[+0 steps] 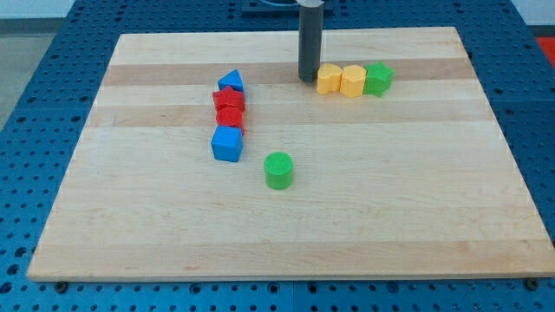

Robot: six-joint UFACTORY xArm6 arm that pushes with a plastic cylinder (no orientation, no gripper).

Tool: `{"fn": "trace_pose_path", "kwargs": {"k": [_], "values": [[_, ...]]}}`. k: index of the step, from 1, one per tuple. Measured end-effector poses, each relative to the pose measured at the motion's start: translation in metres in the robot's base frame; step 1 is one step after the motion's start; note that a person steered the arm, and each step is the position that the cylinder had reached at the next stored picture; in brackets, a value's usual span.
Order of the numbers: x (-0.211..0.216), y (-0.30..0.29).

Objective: Place the green circle close to the green star

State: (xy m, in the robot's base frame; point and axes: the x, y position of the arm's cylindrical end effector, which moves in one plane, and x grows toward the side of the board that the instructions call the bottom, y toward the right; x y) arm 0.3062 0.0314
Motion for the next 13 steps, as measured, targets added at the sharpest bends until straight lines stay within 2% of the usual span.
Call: {"fn": "trace_pose_path", "kwargs": {"k": [4, 7, 8, 10, 11, 13], "values": [[0.006, -0.024], [0.056, -0.024], [0.082, -0.015], [0.161, 0.050], [0.208, 0.050], [0.255, -0.012]]}}
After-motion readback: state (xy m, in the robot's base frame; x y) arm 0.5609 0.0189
